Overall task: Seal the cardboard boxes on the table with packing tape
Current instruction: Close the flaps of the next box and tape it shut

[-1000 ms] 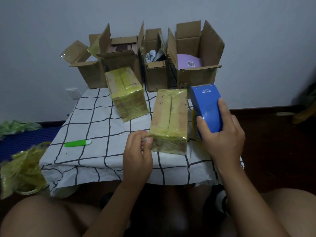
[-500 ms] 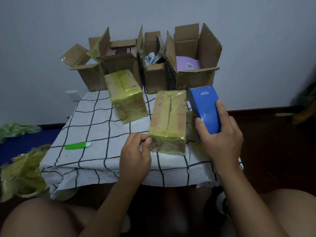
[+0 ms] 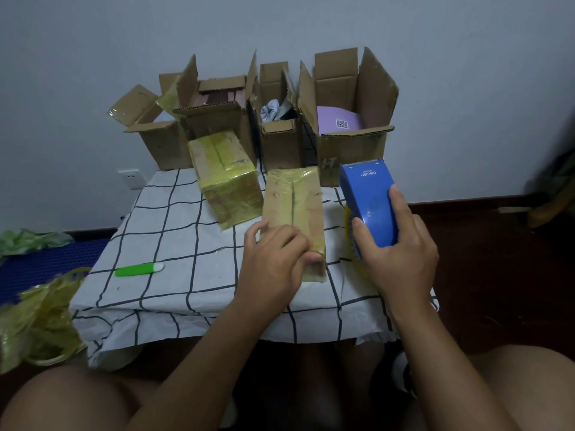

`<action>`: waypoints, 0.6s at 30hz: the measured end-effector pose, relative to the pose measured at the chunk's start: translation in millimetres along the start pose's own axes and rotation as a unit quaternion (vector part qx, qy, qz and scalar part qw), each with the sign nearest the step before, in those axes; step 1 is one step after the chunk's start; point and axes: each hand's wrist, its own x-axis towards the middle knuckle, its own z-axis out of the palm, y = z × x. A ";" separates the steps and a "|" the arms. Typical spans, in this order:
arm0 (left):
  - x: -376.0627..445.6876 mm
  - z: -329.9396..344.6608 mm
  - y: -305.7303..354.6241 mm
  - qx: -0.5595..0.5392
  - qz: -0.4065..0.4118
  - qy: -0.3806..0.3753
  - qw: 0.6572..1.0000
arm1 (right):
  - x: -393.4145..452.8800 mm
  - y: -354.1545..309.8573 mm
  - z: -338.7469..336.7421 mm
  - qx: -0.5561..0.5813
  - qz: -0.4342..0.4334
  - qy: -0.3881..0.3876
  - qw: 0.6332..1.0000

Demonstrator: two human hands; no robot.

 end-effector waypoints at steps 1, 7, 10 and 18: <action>2.0 -2.3 -1.2 -0.018 0.006 -0.011 1.000 | 0.3 0.1 0.0 0.001 -0.002 -0.001 1.000; 6.9 -15.5 -4.7 -0.154 -0.079 -0.078 0.982 | 0.2 0.3 1.2 0.005 0.001 0.003 1.000; 9.7 -21.4 -7.3 -0.178 -0.086 -0.124 0.972 | -0.5 -0.2 0.4 0.007 0.004 0.004 1.000; 11.5 -53.6 -9.9 -0.171 -0.070 -0.218 0.958 | 0.4 -1.8 -0.6 0.012 0.013 0.001 1.000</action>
